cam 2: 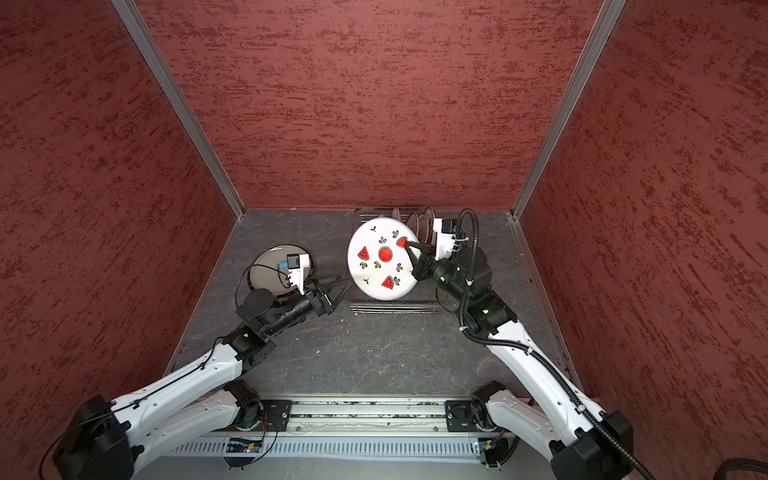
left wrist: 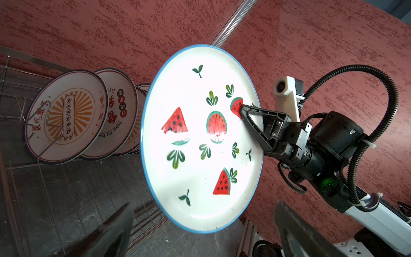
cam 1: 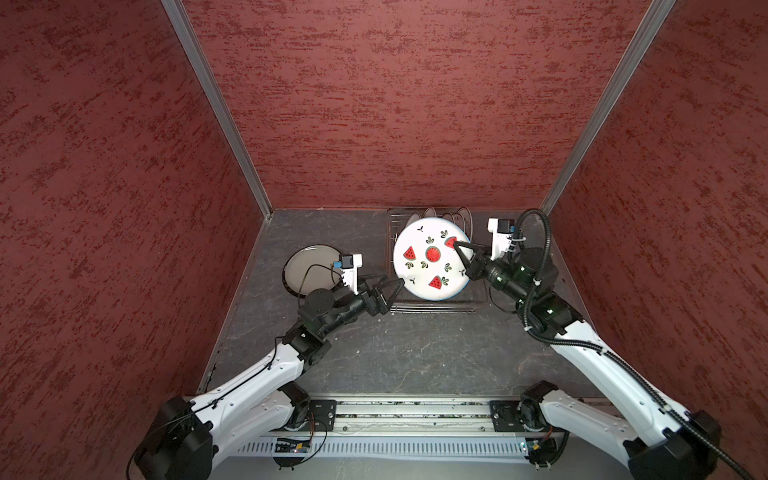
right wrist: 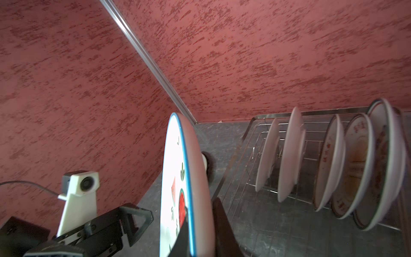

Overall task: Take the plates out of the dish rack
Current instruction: 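Lift the watermelon plate out of the rack with the right gripper, then bring the watermelon plate to the left gripper and grasp its rim with left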

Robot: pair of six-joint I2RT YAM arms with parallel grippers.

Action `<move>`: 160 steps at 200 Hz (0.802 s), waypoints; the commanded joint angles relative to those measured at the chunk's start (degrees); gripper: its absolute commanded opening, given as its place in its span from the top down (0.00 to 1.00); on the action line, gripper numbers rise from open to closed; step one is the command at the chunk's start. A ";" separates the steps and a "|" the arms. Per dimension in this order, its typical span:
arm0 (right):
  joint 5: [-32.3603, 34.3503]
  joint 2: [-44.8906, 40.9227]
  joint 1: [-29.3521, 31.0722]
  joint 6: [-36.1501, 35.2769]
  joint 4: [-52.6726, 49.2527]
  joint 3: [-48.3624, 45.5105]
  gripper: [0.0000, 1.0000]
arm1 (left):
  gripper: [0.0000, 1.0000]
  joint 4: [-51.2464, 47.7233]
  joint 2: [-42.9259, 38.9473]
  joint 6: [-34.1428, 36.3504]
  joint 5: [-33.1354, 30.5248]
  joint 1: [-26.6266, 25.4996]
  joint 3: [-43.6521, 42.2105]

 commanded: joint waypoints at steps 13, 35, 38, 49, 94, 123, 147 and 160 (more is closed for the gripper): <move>-8.78 -1.98 -1.51 5.61 16.27 -0.57 1.00 | 0.02 1.85 0.57 -2.63 -4.46 -0.05 1.29; -12.36 -0.41 -2.17 7.70 19.25 -1.46 1.00 | 0.09 4.56 2.72 -4.37 -3.11 -0.14 1.68; -12.60 -0.25 -2.18 7.79 19.43 -1.52 1.00 | 0.11 4.76 2.97 -4.52 -3.02 -0.20 1.81; -12.91 0.13 -2.34 7.90 19.64 -1.70 1.00 | 0.18 4.92 3.88 -5.20 -2.96 -0.23 2.21; -13.00 0.74 -2.54 7.26 20.64 -2.59 1.00 | 0.55 6.63 6.65 -7.23 -4.42 -0.58 2.68; -12.78 1.51 -2.67 7.01 20.92 -2.66 1.00 | 0.71 7.45 7.86 -8.83 -3.62 -0.67 2.83; -13.36 2.49 -2.77 7.07 21.01 -2.59 1.00 | 0.78 8.95 8.26 -10.33 -2.48 -0.67 2.39; -13.39 2.94 -2.80 7.29 21.09 -2.44 1.00 | 0.80 9.84 8.23 -10.85 -1.98 -0.67 2.20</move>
